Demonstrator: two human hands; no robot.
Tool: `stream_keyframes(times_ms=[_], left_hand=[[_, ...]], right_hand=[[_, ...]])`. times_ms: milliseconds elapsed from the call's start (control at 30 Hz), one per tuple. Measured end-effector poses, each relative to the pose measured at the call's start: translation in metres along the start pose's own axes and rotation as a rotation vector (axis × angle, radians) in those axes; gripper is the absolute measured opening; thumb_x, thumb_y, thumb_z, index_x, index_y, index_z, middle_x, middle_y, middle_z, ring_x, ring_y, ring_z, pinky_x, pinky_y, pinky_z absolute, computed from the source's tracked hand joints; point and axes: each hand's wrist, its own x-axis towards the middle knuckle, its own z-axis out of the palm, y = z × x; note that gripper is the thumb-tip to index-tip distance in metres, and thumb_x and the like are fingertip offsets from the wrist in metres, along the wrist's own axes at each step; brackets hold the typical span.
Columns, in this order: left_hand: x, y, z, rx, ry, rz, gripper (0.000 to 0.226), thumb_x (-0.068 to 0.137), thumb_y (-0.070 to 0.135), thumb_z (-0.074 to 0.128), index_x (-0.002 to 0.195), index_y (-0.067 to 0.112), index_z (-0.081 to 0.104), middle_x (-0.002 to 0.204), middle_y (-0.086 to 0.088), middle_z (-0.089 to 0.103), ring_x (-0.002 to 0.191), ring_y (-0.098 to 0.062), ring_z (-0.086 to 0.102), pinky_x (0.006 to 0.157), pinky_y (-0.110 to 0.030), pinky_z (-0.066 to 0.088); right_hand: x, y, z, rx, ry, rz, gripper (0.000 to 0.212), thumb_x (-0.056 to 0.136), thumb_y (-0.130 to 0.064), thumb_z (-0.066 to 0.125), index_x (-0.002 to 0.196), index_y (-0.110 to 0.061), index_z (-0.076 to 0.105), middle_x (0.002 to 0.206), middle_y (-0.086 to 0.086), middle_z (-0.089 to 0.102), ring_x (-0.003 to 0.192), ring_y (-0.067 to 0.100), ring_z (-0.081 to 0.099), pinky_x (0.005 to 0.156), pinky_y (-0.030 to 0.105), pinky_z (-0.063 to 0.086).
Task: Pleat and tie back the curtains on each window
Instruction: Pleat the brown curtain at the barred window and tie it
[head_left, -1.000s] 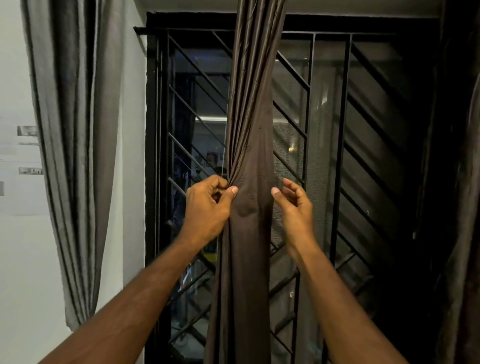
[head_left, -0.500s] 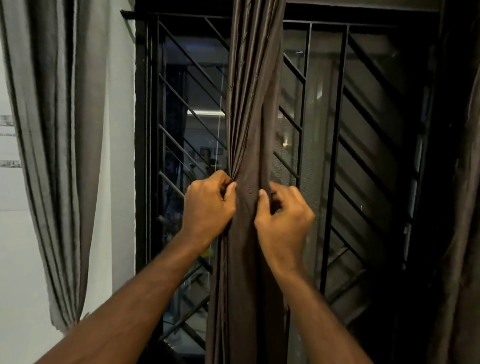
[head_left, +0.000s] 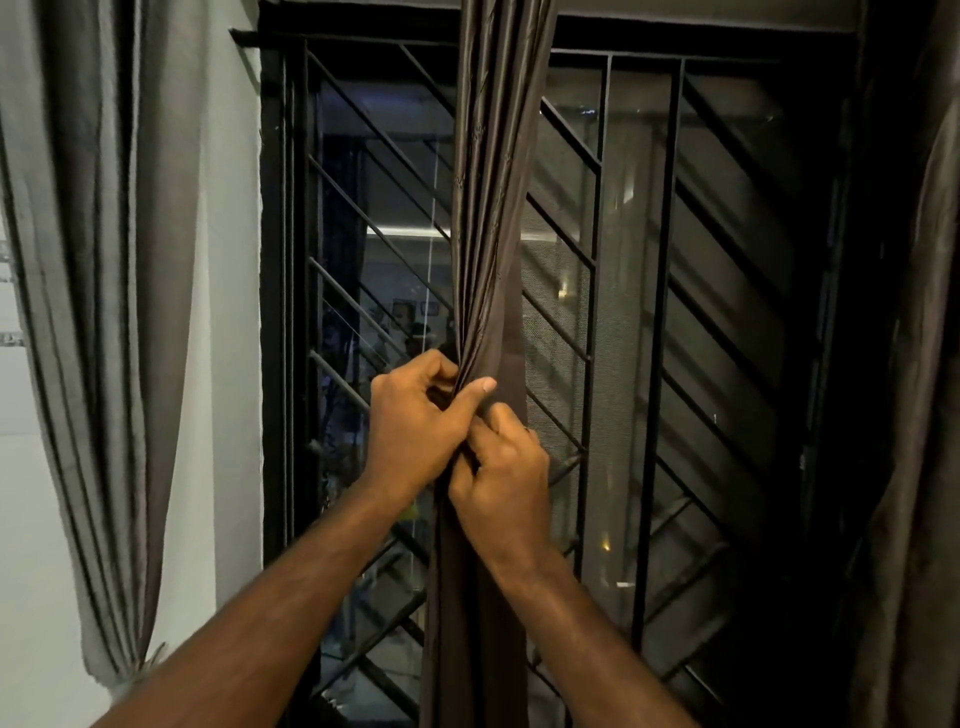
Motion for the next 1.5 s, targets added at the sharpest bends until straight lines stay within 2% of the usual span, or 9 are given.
stream_keyframes(times_ms=[233,533,700,933,1133,1200,1333,1433,1500], left_hand=[[0.003,-0.022,-0.005,-0.079,-0.032,-0.095,0.021,0.09,0.025,0.068,0.077,0.009,0.063,0.063,-0.01,0.062,0.059,-0.031,0.059,0.056,-0.05,0.05],[0.003,-0.023,-0.011,-0.076,-0.066,-0.122,0.013,0.093,0.017,0.069,0.083,0.009,0.067,0.07,-0.013,0.065,0.066,-0.033,0.062,0.063,-0.053,0.054],[0.004,-0.024,-0.012,-0.083,-0.07,-0.128,0.013,0.093,0.02,0.069,0.084,0.01,0.068,0.073,-0.013,0.067,0.069,-0.035,0.064,0.064,-0.055,0.054],[0.003,-0.019,-0.015,-0.073,-0.071,-0.116,0.015,0.093,0.018,0.069,0.081,0.009,0.067,0.071,-0.013,0.066,0.067,-0.035,0.062,0.062,-0.053,0.053],[0.002,-0.019,-0.012,-0.071,-0.087,-0.117,0.019,0.091,0.029,0.066,0.083,0.011,0.067,0.073,-0.013,0.067,0.069,-0.035,0.064,0.063,-0.055,0.055],[0.002,-0.018,-0.01,-0.06,-0.079,-0.117,0.018,0.092,0.025,0.067,0.082,0.011,0.066,0.07,-0.014,0.065,0.066,-0.036,0.062,0.061,-0.053,0.054],[0.001,-0.016,-0.01,-0.028,-0.055,-0.127,0.015,0.093,0.016,0.069,0.08,0.01,0.066,0.067,-0.011,0.064,0.063,-0.033,0.061,0.06,-0.051,0.054],[0.001,-0.014,-0.012,0.019,-0.028,-0.117,0.016,0.092,0.015,0.07,0.077,0.01,0.064,0.064,-0.005,0.063,0.058,-0.019,0.059,0.055,-0.037,0.051],[0.001,-0.011,-0.011,0.096,0.004,-0.07,0.022,0.091,0.016,0.071,0.072,0.011,0.06,0.059,0.0,0.057,0.052,-0.009,0.051,0.052,-0.028,0.042]], right_hand=[[-0.002,0.01,-0.017,0.214,-0.124,0.035,0.022,0.093,-0.025,0.063,0.11,-0.021,0.077,0.081,-0.015,0.058,0.071,0.007,0.059,0.065,0.036,0.052],[0.014,0.055,-0.034,0.334,-0.097,0.514,0.021,0.088,-0.013,0.076,0.104,-0.025,0.069,0.102,-0.01,0.066,0.088,-0.002,0.061,0.074,0.008,0.047],[0.052,0.059,-0.028,0.688,-0.216,0.825,0.04,0.096,-0.024,0.069,0.133,-0.024,0.055,0.115,-0.011,0.063,0.1,-0.002,0.06,0.077,0.016,0.046],[0.06,0.072,-0.03,0.697,-0.152,0.822,0.02,0.097,-0.01,0.065,0.115,-0.002,0.072,0.097,-0.002,0.071,0.078,-0.002,0.063,0.06,0.006,0.046],[0.062,0.065,-0.037,0.71,-0.367,0.911,0.045,0.096,-0.036,0.068,0.139,-0.03,0.056,0.121,-0.016,0.065,0.109,0.0,0.06,0.084,0.031,0.045],[0.064,0.064,-0.038,0.722,-0.373,0.92,0.038,0.097,-0.033,0.067,0.134,-0.031,0.06,0.117,-0.015,0.071,0.108,0.004,0.064,0.087,0.037,0.046],[0.062,0.065,-0.046,0.736,-0.284,0.809,0.011,0.096,-0.007,0.066,0.106,-0.009,0.071,0.089,-0.004,0.075,0.072,-0.007,0.068,0.062,0.012,0.053],[0.057,0.069,-0.046,0.606,-0.159,0.731,0.008,0.088,-0.012,0.078,0.09,-0.005,0.075,0.086,0.012,0.075,0.076,0.014,0.068,0.081,0.037,0.062],[0.052,0.067,-0.044,0.428,-0.057,0.673,0.013,0.084,-0.02,0.082,0.075,-0.014,0.074,0.073,0.007,0.073,0.068,0.012,0.065,0.072,0.037,0.061]])
